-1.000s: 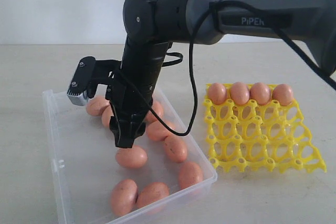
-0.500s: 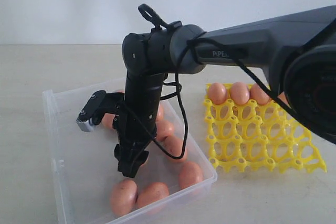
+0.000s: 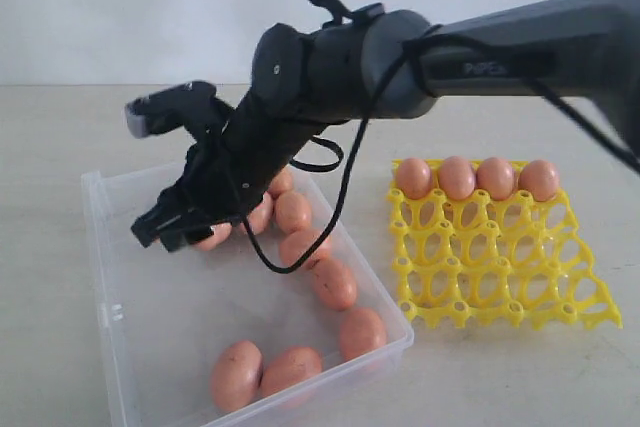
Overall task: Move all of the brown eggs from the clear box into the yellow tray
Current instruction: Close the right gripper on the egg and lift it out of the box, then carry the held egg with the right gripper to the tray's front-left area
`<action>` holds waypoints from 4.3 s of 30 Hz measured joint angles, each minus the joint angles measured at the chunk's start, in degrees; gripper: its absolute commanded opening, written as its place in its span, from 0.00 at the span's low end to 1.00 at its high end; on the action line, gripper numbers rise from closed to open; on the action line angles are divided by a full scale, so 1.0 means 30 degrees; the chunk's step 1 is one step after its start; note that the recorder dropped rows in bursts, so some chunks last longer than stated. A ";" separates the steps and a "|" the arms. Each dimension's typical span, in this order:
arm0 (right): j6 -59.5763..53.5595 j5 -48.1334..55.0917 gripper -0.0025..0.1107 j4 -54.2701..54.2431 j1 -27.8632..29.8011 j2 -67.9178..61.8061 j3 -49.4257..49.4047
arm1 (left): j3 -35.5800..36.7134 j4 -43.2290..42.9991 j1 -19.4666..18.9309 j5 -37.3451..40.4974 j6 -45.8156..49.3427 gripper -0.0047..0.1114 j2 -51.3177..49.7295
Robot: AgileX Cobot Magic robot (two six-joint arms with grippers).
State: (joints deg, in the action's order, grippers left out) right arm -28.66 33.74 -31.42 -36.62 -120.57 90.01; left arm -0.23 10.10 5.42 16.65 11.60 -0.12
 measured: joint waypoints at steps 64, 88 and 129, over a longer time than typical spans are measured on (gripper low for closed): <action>-2.7561 0.4743 0.02 -1.9497 1.5784 1.0528 -0.4545 | 0.0000 0.0000 0.0000 0.0000 0.0000 0.08 0.0000; 1.1182 -0.0403 0.02 1.7547 1.5584 1.0615 -0.4545 | 0.0000 0.0000 0.0000 0.0000 0.0000 0.08 0.0000; 2.5207 -2.3929 0.02 2.9123 0.7396 0.6595 -1.4701 | 0.0000 0.0000 0.0000 0.0000 0.0000 0.08 0.0000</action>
State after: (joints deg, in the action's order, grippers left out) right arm 46.96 -38.05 55.95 -14.43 -100.78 45.90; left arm -0.23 10.10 5.42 16.65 11.60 -0.12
